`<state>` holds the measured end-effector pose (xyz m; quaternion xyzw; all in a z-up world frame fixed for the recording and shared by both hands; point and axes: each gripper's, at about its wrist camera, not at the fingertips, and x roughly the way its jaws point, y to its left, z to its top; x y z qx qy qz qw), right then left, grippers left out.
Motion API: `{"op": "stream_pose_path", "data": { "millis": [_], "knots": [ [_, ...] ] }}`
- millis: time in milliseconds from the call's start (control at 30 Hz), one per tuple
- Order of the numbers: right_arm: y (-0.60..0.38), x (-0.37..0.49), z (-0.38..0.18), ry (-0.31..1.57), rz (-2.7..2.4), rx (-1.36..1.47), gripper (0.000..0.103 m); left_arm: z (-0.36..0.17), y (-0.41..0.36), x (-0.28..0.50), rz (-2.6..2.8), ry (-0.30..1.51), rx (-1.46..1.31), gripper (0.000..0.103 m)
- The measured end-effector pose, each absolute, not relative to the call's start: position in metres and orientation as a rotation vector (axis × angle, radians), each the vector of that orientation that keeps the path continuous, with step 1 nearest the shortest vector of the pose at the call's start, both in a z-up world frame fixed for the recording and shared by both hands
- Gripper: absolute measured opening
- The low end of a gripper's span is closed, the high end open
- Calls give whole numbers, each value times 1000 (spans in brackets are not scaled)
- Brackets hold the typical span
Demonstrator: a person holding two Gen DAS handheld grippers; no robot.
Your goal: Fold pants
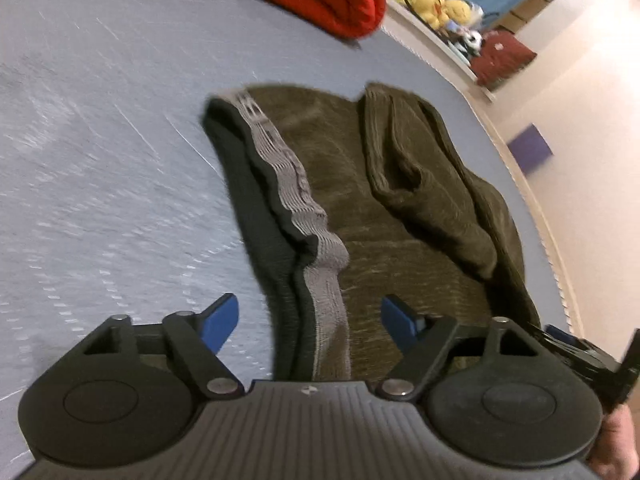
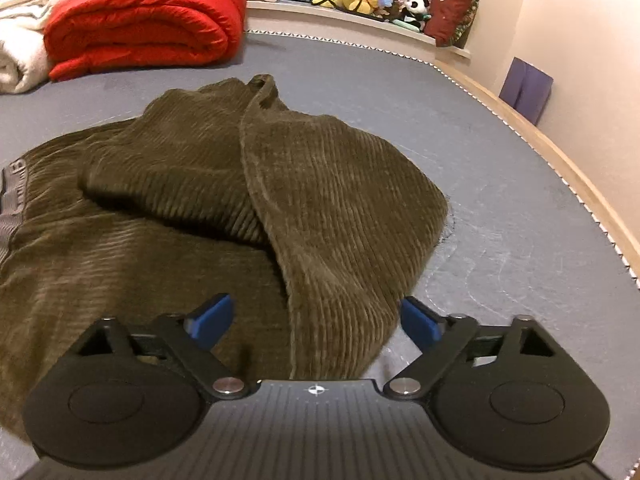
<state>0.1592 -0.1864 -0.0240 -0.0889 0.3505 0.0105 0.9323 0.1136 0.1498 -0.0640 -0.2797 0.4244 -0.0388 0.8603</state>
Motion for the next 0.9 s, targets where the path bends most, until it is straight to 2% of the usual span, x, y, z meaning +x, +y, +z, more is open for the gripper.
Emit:
{"op": "stream_pose_path", "data": {
  "millis": [33, 200, 267, 333, 367, 400, 433, 533, 700, 900],
  "knots": [
    [-189, 164, -28, 729, 7, -179, 80, -71, 150, 118, -93, 906, -606, 77],
    [-194, 181, -48, 780, -13, -177, 79, -85, 143, 134, -172, 890, -649, 70],
    [-197, 187, -53, 793, -25, -192, 73, -91, 140, 140, -185, 871, -650, 70],
    [-201, 191, -57, 798, -35, -187, 58, -94, 136, 143, -196, 840, -641, 70],
    [-205, 193, -58, 802, -36, -180, 55, -95, 134, 145, -200, 829, -629, 70],
    [-207, 195, -59, 808, -34, -176, 45, -95, 132, 145, -195, 816, -612, 64],
    [-210, 197, -61, 808, -36, -175, 37, -96, 130, 145, -176, 811, -593, 46],
    [-217, 199, -60, 810, -36, -158, 27, -94, 137, 145, -141, 829, -609, 20],
    [-222, 185, -41, 792, 11, -124, 11, -55, 153, 119, -179, 734, -587, 16],
    [-200, 141, -10, 720, 203, -194, 8, -23, 185, 66, -157, 731, -542, 16]
  ]
}}
